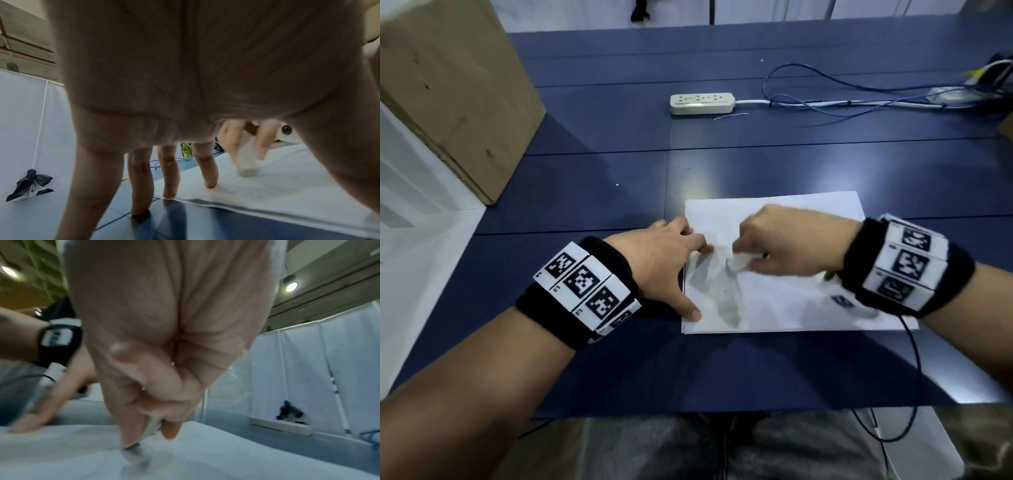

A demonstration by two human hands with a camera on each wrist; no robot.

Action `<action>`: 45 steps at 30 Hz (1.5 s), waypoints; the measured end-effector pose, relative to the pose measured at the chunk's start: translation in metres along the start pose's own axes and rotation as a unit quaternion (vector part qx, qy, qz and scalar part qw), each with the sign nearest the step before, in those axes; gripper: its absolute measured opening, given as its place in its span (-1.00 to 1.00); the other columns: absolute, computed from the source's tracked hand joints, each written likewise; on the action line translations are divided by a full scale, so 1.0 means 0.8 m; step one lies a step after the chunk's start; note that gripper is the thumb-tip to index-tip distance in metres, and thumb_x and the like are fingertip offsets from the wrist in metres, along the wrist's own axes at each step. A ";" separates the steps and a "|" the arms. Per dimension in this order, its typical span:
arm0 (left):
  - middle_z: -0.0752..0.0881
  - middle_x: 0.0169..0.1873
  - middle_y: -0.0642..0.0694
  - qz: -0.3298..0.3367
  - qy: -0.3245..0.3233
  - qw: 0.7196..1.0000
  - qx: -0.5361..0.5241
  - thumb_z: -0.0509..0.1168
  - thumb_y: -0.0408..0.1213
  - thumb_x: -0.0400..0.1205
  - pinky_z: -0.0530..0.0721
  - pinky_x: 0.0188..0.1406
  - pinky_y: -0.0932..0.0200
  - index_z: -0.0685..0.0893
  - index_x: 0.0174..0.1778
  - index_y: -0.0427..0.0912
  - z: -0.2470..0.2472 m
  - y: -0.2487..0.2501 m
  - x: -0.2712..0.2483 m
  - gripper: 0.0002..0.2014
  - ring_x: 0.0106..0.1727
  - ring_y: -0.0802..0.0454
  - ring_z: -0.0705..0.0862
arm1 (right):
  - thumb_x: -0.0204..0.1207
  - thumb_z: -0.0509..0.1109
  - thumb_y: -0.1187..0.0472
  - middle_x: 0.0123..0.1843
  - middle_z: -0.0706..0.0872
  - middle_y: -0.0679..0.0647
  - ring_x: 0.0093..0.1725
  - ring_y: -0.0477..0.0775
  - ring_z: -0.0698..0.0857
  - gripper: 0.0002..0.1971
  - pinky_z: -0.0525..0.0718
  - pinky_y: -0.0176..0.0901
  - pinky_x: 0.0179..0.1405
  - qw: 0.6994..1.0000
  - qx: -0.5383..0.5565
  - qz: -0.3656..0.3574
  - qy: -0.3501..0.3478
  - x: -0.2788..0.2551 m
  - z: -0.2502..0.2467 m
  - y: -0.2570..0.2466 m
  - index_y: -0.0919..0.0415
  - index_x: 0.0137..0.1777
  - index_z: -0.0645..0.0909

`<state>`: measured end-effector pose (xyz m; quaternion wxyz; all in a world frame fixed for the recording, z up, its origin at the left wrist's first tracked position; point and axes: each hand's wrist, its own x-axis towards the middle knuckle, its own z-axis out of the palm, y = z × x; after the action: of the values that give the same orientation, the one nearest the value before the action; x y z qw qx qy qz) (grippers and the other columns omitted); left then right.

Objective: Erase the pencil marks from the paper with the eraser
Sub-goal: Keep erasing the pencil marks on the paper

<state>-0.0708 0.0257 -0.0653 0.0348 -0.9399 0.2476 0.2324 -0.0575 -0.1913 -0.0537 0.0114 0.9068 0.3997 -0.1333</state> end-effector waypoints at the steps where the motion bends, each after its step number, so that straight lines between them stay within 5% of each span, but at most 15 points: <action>1: 0.31 0.37 0.07 -0.001 0.000 1.000 0.000 0.47 0.48 0.12 0.57 0.33 -0.11 0.29 0.54 0.18 0.000 0.000 0.000 0.07 0.36 -0.02 0.39 | 0.54 0.27 -0.03 -0.27 0.70 0.09 -0.22 0.21 0.60 -0.75 0.68 0.12 -0.20 1.000 -0.001 0.024 0.018 0.005 -0.002 0.011 0.08 -0.25 0.60; 4: 0.31 0.37 0.08 -0.001 0.001 1.000 -0.003 0.48 0.46 0.12 0.57 0.34 -0.10 0.29 0.55 0.20 0.000 0.000 0.000 0.06 0.35 -0.01 0.38 | 0.50 0.29 0.05 -0.24 0.68 0.10 -0.22 0.20 0.60 -0.81 0.65 0.09 -0.18 0.999 -0.015 -0.002 0.028 -0.003 0.002 -0.001 0.14 -0.21 0.63; 7: 0.30 0.38 0.10 0.002 -0.002 1.000 -0.007 0.49 0.46 0.13 0.55 0.36 -0.08 0.27 0.56 0.22 0.000 -0.001 0.000 0.07 0.36 0.00 0.36 | 0.43 0.33 0.13 -0.15 0.68 0.06 -0.20 0.09 0.59 -0.82 0.58 -0.04 -0.15 0.995 0.029 -0.086 -0.044 -0.025 0.010 -0.034 0.16 -0.04 0.69; 9: 0.30 0.38 0.09 0.003 -0.003 1.000 -0.006 0.49 0.46 0.13 0.56 0.35 -0.09 0.27 0.57 0.21 0.000 -0.001 0.001 0.08 0.35 0.00 0.37 | 0.44 0.36 0.14 -0.10 0.72 0.03 -0.18 0.05 0.59 -0.78 0.59 -0.09 -0.13 0.993 0.050 -0.076 -0.072 -0.024 0.007 -0.036 0.09 0.05 0.72; 15: 0.31 0.38 0.09 -0.003 -0.002 1.000 0.005 0.47 0.49 0.13 0.59 0.29 -0.12 0.28 0.53 0.19 -0.001 0.000 -0.001 0.06 0.34 0.00 0.37 | 0.58 0.28 -0.05 -0.26 0.69 0.07 -0.19 0.20 0.62 -0.75 0.68 0.06 -0.19 0.999 0.001 0.046 0.026 0.006 0.003 0.019 0.06 -0.21 0.63; 17: 0.30 0.40 0.09 -0.001 -0.002 1.000 0.002 0.48 0.47 0.14 0.57 0.33 -0.11 0.27 0.55 0.20 -0.001 0.000 -0.001 0.06 0.36 -0.01 0.36 | 0.50 0.34 0.08 -0.21 0.71 0.07 -0.18 0.15 0.63 -0.85 0.58 -0.11 -0.17 0.999 0.000 -0.008 0.035 -0.008 0.004 0.004 0.11 -0.14 0.69; 20: 0.27 0.41 0.09 0.005 -0.004 1.000 -0.010 0.49 0.45 0.14 0.55 0.37 -0.10 0.26 0.58 0.22 0.001 -0.001 0.000 0.08 0.37 -0.01 0.34 | 0.43 0.41 0.14 -0.11 0.73 0.01 -0.23 -0.02 0.54 -0.74 0.40 -0.34 -0.19 0.993 0.058 -0.094 -0.045 -0.031 0.009 -0.024 0.08 0.10 0.76; 22: 0.27 0.40 0.08 0.006 -0.003 1.000 -0.009 0.49 0.45 0.15 0.55 0.36 -0.10 0.26 0.58 0.20 0.001 -0.001 0.000 0.08 0.37 -0.02 0.35 | 0.44 0.41 0.12 -0.07 0.76 0.00 -0.21 -0.04 0.54 -0.72 0.49 -0.29 -0.14 0.992 0.069 -0.085 -0.066 -0.029 0.007 -0.024 0.04 0.13 0.76; 24: 0.25 0.41 0.09 0.007 0.000 1.000 -0.005 0.48 0.45 0.15 0.57 0.33 -0.10 0.28 0.55 0.20 0.001 -0.001 0.000 0.05 0.36 -0.03 0.36 | 0.46 0.35 0.03 -0.19 0.75 0.04 -0.20 0.11 0.64 -0.81 0.63 -0.08 -0.13 0.998 0.040 -0.040 -0.015 -0.011 0.007 -0.004 0.06 -0.07 0.74; 27: 0.18 0.44 0.13 0.007 0.002 1.000 -0.005 0.48 0.45 0.15 0.61 0.27 -0.13 0.29 0.53 0.21 0.001 0.000 -0.002 0.03 0.37 -0.01 0.36 | 0.54 0.20 -0.21 -0.33 0.67 0.06 -0.27 0.19 0.62 -0.60 0.69 0.11 -0.25 0.998 0.027 0.047 0.037 0.001 0.003 0.026 0.09 -0.25 0.63; 30: 0.19 0.44 0.16 0.009 0.000 1.000 -0.005 0.49 0.44 0.16 0.61 0.28 -0.12 0.30 0.55 0.19 0.001 -0.001 -0.001 0.05 0.34 -0.02 0.36 | 0.49 0.34 0.00 -0.21 0.72 0.04 -0.20 0.12 0.63 -0.79 0.62 -0.05 -0.14 0.999 0.021 -0.016 0.038 -0.015 0.008 0.010 0.10 -0.10 0.72; 33: 0.25 0.38 0.17 0.010 -0.006 1.000 -0.003 0.49 0.45 0.14 0.62 0.26 -0.12 0.28 0.58 0.19 -0.001 0.000 0.001 0.08 0.29 -0.02 0.37 | 0.40 0.40 0.11 -0.09 0.73 -0.01 -0.22 -0.07 0.55 -0.73 0.51 -0.25 -0.15 0.991 0.077 -0.099 -0.044 -0.035 0.011 -0.017 0.09 0.08 0.76; 37: 0.32 0.30 0.18 0.005 -0.006 1.000 0.005 0.49 0.46 0.13 0.63 0.20 -0.13 0.31 0.53 0.18 -0.004 0.002 0.001 0.05 0.25 -0.02 0.39 | 0.45 0.37 0.00 -0.16 0.77 -0.01 -0.18 0.07 0.65 -0.76 0.60 -0.14 -0.12 0.998 0.058 -0.030 -0.003 -0.012 0.008 0.006 0.02 0.03 0.77; 40: 0.33 0.29 0.19 -0.001 -0.005 1.000 0.005 0.48 0.47 0.12 0.64 0.18 -0.14 0.33 0.50 0.19 -0.004 0.003 0.000 0.04 0.25 -0.02 0.40 | 0.40 0.04 -0.32 -0.31 0.70 0.02 -0.25 0.15 0.62 -0.46 0.64 -0.01 -0.24 0.998 0.032 0.037 0.043 -0.001 0.005 0.027 0.06 -0.16 0.70; 45: 0.31 0.29 0.21 0.002 -0.007 1.000 -0.003 0.49 0.46 0.12 0.65 0.19 -0.11 0.30 0.55 0.21 -0.003 0.001 0.001 0.07 0.25 0.02 0.38 | 0.42 0.40 0.08 -0.05 0.76 0.00 -0.20 -0.05 0.55 -0.68 0.42 -0.38 -0.14 0.992 0.082 -0.088 -0.034 -0.033 0.013 -0.015 0.07 0.15 0.77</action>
<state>-0.0692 0.0241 -0.0632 0.0329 -0.9380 0.2483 0.2398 -0.0857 -0.2030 -0.0559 -0.0611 0.8609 0.4651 -0.1970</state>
